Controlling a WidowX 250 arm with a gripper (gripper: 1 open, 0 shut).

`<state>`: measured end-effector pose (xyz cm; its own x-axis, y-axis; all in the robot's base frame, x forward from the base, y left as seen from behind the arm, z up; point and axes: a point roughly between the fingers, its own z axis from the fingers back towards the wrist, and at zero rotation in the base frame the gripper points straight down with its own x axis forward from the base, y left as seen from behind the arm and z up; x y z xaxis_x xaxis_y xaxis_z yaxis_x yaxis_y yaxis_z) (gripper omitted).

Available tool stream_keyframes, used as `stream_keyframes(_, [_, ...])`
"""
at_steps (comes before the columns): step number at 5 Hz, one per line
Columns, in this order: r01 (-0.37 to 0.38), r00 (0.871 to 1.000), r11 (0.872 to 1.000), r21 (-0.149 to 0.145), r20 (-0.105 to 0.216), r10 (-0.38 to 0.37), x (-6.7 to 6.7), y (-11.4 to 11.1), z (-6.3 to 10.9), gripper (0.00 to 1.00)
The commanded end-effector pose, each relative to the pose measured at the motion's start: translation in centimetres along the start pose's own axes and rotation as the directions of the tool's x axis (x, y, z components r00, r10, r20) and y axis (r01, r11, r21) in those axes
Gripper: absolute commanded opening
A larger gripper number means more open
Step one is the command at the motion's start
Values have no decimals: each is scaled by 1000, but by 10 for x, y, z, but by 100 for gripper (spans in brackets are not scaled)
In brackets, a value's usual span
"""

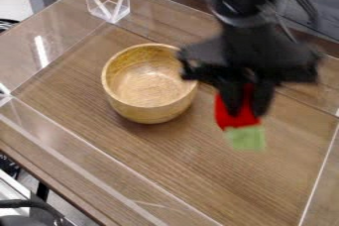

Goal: Move the red fruit to the left

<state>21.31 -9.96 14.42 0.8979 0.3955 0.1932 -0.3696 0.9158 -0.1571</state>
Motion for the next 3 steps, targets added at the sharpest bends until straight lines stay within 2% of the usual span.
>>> stream_keyframes(1, [-70, 996, 997, -14, 60, 71, 32, 27, 12, 0])
stream_keyframes(2, [-96, 993, 995, -16, 60, 97, 39, 16, -5, 0])
stream_keyframes(3, [-130, 990, 991, -21, 61, 131, 50, 15, -15, 0])
